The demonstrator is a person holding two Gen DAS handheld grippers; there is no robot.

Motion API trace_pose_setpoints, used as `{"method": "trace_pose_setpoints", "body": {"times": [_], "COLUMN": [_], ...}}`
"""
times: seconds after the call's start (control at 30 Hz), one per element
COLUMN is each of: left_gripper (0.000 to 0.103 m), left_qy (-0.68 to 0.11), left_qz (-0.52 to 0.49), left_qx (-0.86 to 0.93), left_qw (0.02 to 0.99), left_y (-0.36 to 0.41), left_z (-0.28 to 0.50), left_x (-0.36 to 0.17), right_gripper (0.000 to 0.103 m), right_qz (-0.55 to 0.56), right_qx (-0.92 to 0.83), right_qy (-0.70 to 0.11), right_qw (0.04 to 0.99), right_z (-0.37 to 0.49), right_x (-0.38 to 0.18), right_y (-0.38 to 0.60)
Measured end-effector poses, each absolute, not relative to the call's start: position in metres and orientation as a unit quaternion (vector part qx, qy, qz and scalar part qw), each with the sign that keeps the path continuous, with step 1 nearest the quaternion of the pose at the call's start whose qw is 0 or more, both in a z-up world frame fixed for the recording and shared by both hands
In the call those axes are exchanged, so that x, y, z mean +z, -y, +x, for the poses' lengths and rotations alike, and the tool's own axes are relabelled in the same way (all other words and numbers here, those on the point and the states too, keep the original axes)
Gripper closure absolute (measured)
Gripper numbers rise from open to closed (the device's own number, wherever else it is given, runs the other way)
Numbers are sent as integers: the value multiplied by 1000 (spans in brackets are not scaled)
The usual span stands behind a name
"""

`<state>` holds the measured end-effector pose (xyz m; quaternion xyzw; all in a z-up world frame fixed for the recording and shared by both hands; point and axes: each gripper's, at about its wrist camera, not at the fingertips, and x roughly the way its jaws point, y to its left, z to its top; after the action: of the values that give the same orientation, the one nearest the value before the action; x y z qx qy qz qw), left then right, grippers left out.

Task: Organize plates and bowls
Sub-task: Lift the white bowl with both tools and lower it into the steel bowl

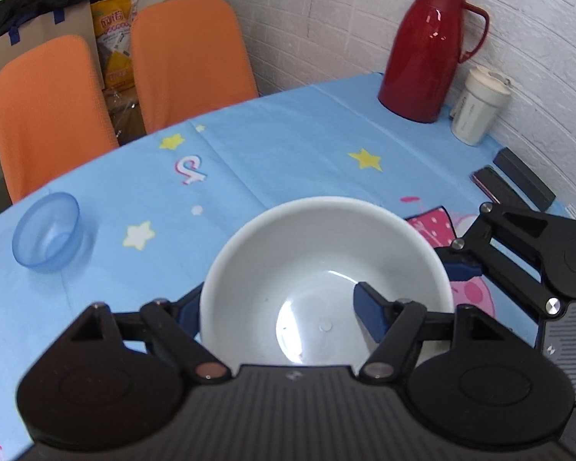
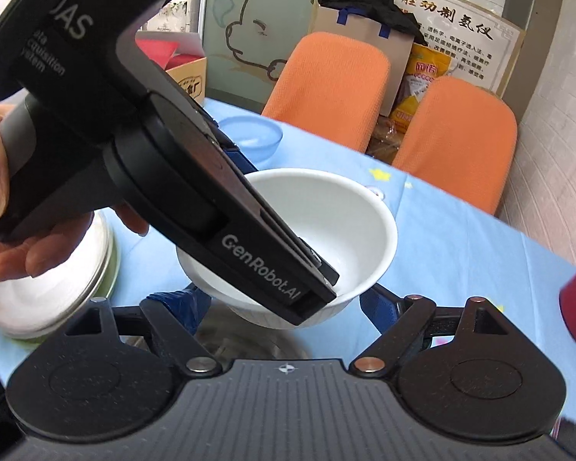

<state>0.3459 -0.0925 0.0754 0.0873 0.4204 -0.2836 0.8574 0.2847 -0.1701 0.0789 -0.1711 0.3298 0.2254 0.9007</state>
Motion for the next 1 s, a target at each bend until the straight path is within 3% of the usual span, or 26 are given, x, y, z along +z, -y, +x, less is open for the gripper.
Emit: {"method": "trace_pose_setpoints", "body": {"times": [0.4,1.0], "left_gripper": [31,30], "left_qy": [-448,-411], "left_qz": [106,79], "left_qx": [-273,-278], "left_qw": [844,865], "left_y": [102,83], "left_z": [298,295], "left_x": [25,54], "right_gripper": [31,32], "right_qz": [-144,-127], "right_qx": [226,228], "right_qy": [-366,-393], "right_qw": [891,882], "right_z": [248,220], "right_x": [35,42], "right_y": [175,192]}}
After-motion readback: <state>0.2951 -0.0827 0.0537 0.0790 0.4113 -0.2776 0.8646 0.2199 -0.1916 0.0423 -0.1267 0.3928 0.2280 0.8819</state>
